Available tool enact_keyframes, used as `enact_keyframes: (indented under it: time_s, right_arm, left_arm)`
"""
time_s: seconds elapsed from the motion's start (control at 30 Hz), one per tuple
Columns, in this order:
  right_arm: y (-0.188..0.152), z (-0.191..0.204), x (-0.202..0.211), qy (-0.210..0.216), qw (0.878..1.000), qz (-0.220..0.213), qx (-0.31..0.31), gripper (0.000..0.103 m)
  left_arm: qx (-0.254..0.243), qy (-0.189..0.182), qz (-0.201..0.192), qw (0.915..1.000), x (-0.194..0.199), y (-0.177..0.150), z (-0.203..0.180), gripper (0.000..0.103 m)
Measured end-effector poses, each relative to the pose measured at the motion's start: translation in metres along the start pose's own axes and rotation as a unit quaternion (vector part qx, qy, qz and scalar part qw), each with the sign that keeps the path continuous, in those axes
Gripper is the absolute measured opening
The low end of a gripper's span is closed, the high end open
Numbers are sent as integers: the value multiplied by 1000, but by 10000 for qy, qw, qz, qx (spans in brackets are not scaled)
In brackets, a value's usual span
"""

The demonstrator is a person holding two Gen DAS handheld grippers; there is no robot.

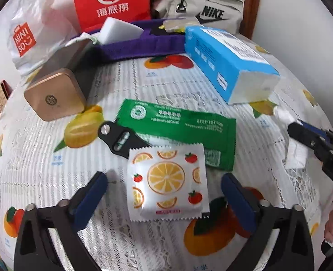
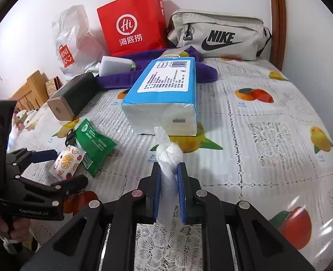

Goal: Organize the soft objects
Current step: 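Close the left tool on the orange-slice packet while the right tool holds the tissue, then carry the packet in the left tool and the tissue in the right tool toward the towel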

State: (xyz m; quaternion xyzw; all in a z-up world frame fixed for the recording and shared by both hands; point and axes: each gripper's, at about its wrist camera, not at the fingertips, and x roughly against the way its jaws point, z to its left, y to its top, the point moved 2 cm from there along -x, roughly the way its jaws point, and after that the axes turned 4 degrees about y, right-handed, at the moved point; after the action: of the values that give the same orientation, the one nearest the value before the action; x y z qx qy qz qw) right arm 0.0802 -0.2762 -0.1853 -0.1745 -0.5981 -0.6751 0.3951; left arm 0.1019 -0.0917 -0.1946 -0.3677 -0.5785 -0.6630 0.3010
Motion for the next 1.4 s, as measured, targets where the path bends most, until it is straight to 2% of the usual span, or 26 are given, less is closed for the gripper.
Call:
enact_keyframes:
  time_s: [0.03, 0.07, 0.13, 0.2, 0.37, 0.53, 0.73, 0.9, 1.17, 1.4]
  right_arm:
    - [0, 0, -1, 22, 10000, 9, 15, 14]
    - [-1, 1, -3, 34, 10000, 20, 28, 14]
    - [-1, 2, -8, 73, 9999, 58, 48, 14]
    - [-1, 3, -10, 81, 9999, 50, 54, 14]
    - [2, 6, -13, 89, 9999, 39, 95, 14]
    - [3, 11, -15, 41, 9998, 77, 165, 14]
    - [3, 13, -15, -22, 9998, 170, 112, 14]
    - [10, 17, -9, -47, 9996, 224, 145, 14]
    - [36, 39, 15, 5, 9989, 86, 453, 14]
    - [63, 43, 27, 127, 9992, -89, 359, 14]
  left_arm:
    - [1, -16, -66, 10000, 3, 0, 1, 77]
    - [-5, -62, -175, 9998, 7, 0, 4, 54]
    - [-9, -222, -197, 9996, 9, 0, 8, 49]
    - [29, -310, -235, 9992, 11, -1, 14, 36]
    - [494, -709, -213, 9960, 16, -6, 38, 33]
    - [678, -619, -286, 9954, 22, -12, 55, 32]
    - [985, -432, -188, 9940, 21, -14, 86, 32]
    - [1267, -530, -197, 9903, 27, -14, 108, 32]
    - [1453, -540, -463, 9868, 48, 2, 129, 32]
    - [1451, -505, -669, 9858, 63, 27, 139, 32]
